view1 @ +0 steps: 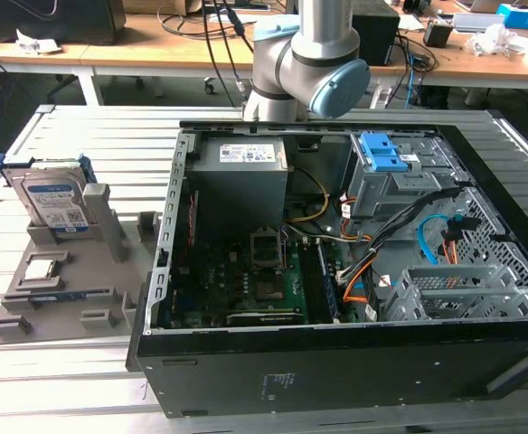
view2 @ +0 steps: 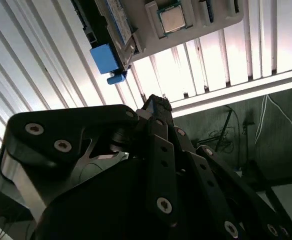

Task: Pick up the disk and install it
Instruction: 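Pick up the disk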

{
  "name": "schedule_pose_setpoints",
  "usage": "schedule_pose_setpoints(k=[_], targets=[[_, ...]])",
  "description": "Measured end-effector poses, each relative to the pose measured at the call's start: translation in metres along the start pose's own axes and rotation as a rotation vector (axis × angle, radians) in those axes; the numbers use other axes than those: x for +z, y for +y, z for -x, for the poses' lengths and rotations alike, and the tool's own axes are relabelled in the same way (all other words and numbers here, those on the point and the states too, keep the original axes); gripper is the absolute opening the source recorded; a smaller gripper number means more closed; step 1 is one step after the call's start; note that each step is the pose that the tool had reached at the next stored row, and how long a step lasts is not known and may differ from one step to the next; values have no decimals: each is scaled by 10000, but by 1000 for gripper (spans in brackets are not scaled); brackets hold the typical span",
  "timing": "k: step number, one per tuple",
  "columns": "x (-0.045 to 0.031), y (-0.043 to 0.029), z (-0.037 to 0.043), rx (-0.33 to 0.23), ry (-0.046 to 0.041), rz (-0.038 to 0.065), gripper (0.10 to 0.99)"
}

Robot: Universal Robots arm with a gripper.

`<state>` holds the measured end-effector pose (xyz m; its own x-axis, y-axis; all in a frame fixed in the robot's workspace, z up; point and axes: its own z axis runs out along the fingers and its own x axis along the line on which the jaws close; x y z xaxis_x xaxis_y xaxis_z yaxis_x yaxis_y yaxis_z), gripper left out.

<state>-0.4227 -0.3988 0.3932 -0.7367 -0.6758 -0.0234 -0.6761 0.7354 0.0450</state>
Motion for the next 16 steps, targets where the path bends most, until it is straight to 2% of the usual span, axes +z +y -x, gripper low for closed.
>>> schedule_pose_setpoints(k=[7, 10, 16], targets=[[-1, 0, 0, -977, 45, 23, 106], [0, 0, 0, -1667, 76, 39, 106], [0, 0, 0, -2396, 109, 57, 106]])
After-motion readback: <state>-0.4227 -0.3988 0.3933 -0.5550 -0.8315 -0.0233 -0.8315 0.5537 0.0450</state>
